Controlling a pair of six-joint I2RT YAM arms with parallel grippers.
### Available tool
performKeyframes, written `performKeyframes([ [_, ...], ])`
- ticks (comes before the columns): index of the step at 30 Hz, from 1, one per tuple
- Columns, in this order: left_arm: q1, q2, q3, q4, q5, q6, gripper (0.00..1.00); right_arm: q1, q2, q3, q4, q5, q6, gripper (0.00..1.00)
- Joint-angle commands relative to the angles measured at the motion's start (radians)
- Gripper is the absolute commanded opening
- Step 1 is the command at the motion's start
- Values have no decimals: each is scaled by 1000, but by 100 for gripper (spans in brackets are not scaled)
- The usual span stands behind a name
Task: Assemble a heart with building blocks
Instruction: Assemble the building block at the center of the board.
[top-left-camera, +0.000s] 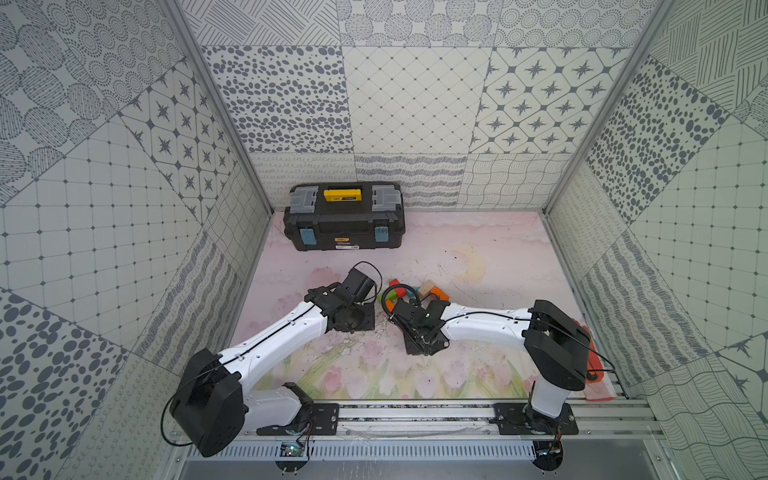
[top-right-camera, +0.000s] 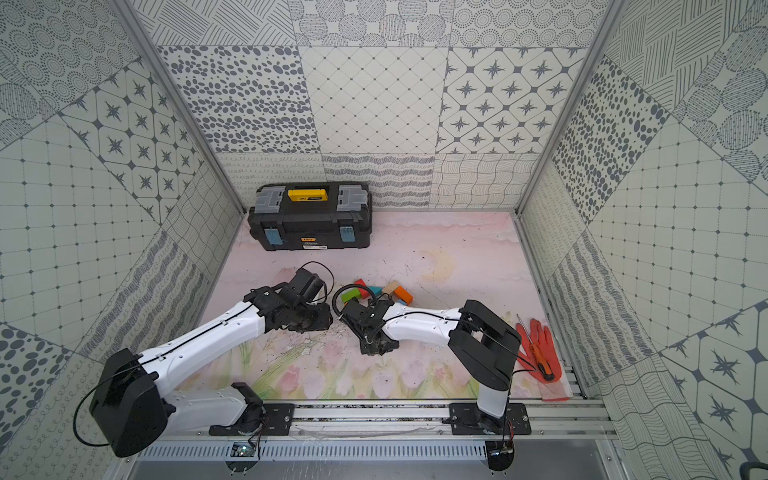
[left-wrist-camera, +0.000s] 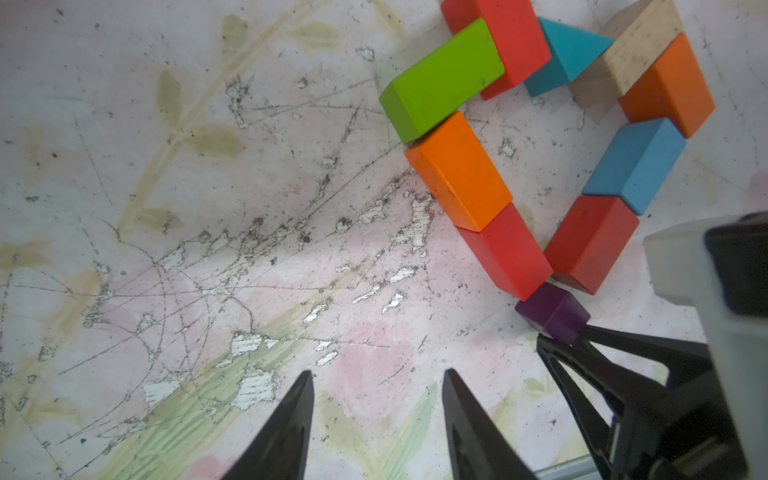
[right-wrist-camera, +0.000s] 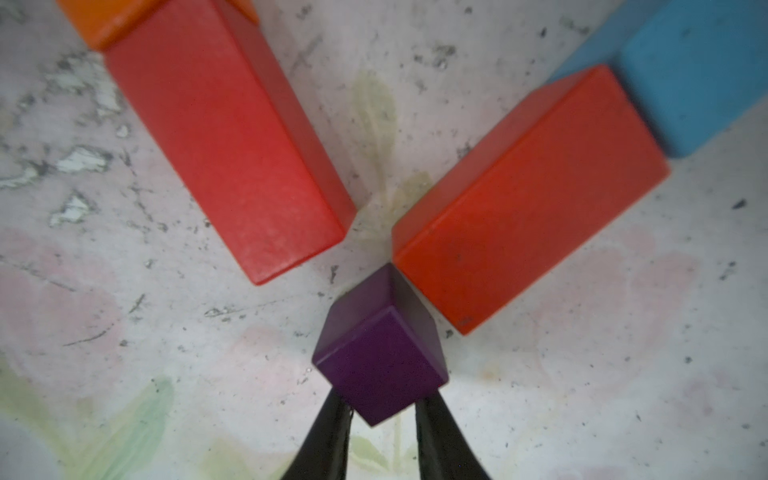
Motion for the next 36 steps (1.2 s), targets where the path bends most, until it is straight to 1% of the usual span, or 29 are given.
performKeyframes([
  [1,9,-5,-4,-13,2,13,50,-7,25,26,25,12,-10,29],
  [10,9,-3,-12,-8,4,13,50,-8,35,40,37,18,-30,29],
  [36,8,-6,-15,-10,14,13,50,-13,33,50,29,40,-24,31],
])
